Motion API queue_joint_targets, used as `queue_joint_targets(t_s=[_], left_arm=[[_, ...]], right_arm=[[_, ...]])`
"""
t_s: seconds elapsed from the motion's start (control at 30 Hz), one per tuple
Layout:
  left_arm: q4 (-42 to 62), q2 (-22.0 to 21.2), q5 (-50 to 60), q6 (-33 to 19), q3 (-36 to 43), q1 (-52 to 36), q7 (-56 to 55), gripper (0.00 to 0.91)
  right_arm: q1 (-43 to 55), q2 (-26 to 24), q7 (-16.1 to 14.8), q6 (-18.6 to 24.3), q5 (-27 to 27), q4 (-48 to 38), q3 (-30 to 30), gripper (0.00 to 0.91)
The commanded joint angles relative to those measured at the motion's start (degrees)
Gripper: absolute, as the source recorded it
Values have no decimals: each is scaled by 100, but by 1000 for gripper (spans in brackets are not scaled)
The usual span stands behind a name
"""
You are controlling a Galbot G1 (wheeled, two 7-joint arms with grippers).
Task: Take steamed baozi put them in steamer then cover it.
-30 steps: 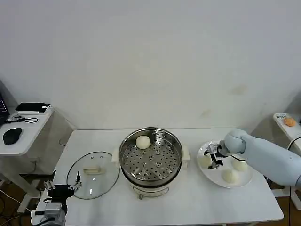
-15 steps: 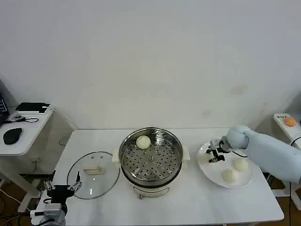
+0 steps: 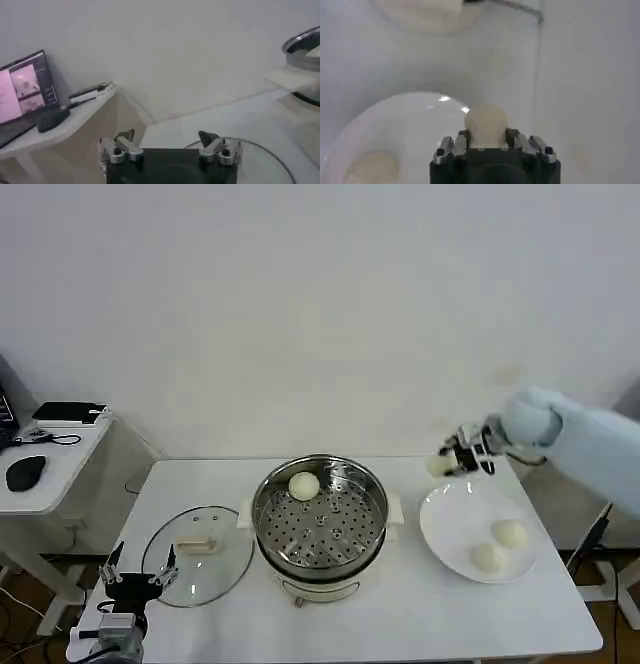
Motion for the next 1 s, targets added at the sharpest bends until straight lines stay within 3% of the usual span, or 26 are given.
queue_joint_targets(t_s=[0.03, 0.17, 0.33, 0.5, 1.0], left_arm=[[3, 12, 17, 8, 0, -9, 0, 907], [47, 17, 19, 2, -45, -30, -3, 907], [28, 66, 24, 16, -146, -50, -3, 907], [35, 24, 37, 7, -207, -20, -2, 907], [2, -50, 69, -32, -312, 66, 0, 907]], right_arm=[[1386, 917, 423, -617, 1542, 923, -777, 504], [990, 1591, 897, -1066, 2224, 889, -746, 504], [507, 2350, 1215, -1526, 2844, 578, -638, 504], [179, 2731, 1374, -1875, 3337, 496, -667, 504], [-750, 3156, 1430, -2136, 3012, -52, -646, 534]])
